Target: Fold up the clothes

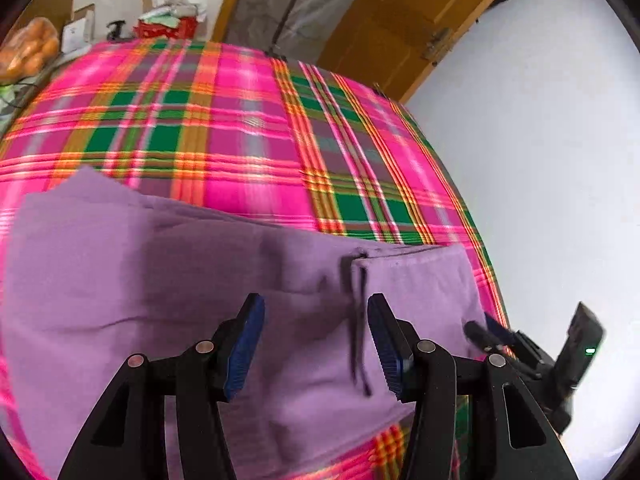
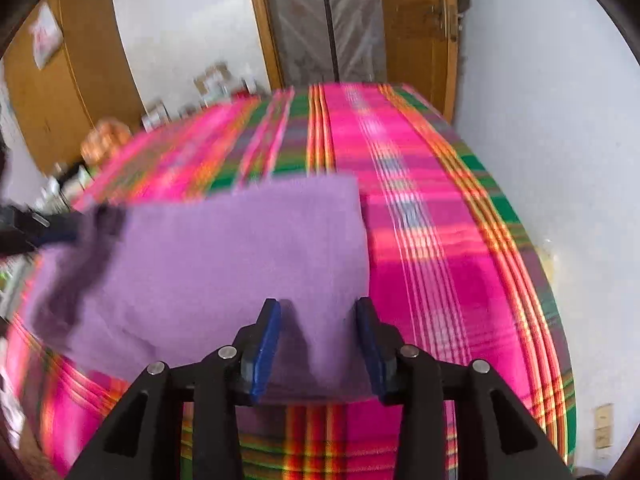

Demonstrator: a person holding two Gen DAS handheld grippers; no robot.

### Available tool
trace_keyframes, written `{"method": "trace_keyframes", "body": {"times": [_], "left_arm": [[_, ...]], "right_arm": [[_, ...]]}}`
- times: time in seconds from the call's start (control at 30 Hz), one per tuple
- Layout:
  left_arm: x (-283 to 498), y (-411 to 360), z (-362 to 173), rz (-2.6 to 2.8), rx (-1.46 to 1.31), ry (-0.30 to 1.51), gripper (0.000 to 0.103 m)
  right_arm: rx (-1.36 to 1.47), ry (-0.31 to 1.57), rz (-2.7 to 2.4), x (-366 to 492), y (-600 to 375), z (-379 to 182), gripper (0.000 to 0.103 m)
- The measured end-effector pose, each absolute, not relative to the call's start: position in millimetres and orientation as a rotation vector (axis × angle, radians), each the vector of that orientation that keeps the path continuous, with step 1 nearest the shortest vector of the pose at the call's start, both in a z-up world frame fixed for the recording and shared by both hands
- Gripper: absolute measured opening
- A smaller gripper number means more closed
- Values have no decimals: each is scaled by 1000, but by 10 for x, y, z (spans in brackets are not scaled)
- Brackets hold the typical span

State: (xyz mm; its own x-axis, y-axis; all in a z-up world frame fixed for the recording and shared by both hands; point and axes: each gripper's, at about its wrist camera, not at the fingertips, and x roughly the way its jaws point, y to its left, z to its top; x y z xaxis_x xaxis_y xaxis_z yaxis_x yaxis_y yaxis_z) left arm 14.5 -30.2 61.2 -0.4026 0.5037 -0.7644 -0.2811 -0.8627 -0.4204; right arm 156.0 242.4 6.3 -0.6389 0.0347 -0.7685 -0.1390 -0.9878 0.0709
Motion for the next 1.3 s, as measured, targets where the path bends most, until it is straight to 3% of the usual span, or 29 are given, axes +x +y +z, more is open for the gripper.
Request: {"method": "trace_keyframes", "body": {"times": [0.23, 0.37, 0.57, 0.73, 0.93, 1.13, 1.2, 1.3], "left_arm": [[499, -1048, 749, 2402, -1309, -357, 56], [664, -1518, 633, 2467, -1344, -420, 56], [885, -2111, 373, 2502, -1406, -524, 56], [1026, -2292, 116, 2453, -1468, -571, 56], [1178, -2405, 108, 2462, -1480, -554, 56], [955, -2637, 62, 2405, -1452, -725, 56], [839, -2720, 39, 2381, -1435, -790, 57], [588, -2750, 66, 2404, -1418, -777, 57]], "right_arm": [[-1203, 116, 2808, 1645, 2103, 299, 42], [-1323, 165, 2819, 1519, 1945, 106, 42], [-1268, -21, 2823, 1585, 1560, 348, 41], [-1170, 7, 3055, 1512, 1042, 663, 41], [-1298, -188, 3278, 1216, 32, 577, 41], [-1356, -376, 3411, 1240, -701, 338, 56], [-1393, -419, 3447, 1260, -905, 273, 67], [-1505, -433, 3468, 1310, -1104, 220, 71]]}}
